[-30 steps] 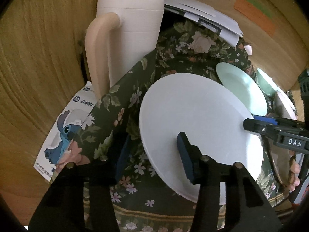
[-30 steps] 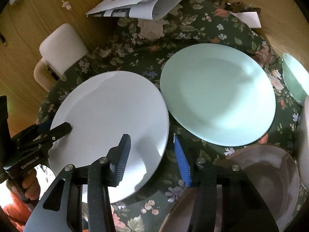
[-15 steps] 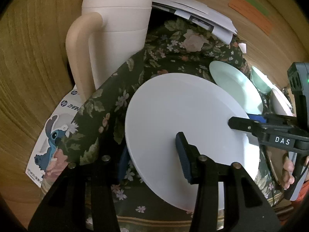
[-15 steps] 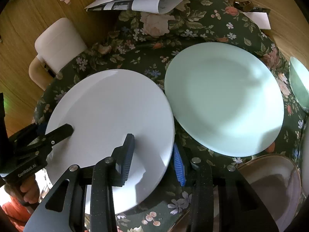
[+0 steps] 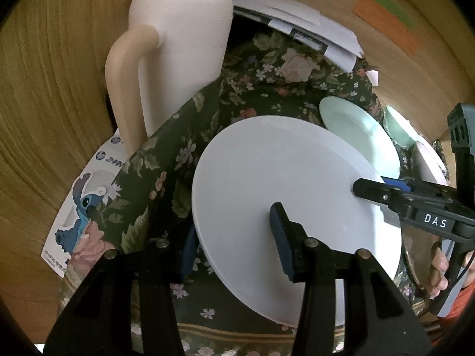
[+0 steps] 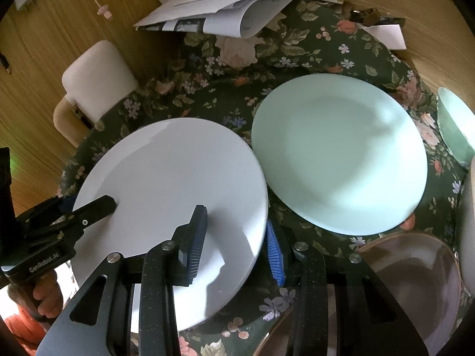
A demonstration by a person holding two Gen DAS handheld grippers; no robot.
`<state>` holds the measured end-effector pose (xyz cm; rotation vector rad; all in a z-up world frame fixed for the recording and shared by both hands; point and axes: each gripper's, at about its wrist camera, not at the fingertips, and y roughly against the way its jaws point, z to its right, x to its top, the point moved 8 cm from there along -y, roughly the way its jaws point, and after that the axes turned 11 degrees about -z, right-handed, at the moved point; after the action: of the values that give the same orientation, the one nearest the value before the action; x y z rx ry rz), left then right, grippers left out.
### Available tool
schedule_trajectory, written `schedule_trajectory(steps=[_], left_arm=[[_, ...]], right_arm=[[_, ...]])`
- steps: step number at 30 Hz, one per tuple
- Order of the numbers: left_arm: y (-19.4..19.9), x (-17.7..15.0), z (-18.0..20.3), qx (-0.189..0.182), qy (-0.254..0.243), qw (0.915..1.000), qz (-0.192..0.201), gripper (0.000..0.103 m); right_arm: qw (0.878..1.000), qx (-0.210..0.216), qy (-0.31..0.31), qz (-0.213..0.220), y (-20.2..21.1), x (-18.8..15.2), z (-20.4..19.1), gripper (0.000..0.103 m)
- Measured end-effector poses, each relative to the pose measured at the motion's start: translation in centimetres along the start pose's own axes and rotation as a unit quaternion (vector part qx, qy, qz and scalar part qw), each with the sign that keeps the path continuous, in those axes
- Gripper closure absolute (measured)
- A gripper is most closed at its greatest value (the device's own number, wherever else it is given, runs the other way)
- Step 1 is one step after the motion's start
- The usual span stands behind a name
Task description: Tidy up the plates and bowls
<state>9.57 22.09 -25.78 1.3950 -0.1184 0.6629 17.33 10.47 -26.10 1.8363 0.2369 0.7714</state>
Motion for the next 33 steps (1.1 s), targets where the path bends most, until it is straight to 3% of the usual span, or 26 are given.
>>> schedule_trajectory(steps=[13, 33], left_arm=[[2.3, 1.3, 2.7, -0.013, -0.018, 0.9993, 0.029, 0.057], [3.9, 1.1, 10.0, -0.040, -0.079, 0.9948, 0.051, 0.057]], right_arm=[[0.999, -0.004, -0.018, 0.044, 3.8, -0.5, 1.5, 0.068], [0.993, -0.023, -0.067, 0.094, 9.1, -3.7, 6.3, 0.068]])
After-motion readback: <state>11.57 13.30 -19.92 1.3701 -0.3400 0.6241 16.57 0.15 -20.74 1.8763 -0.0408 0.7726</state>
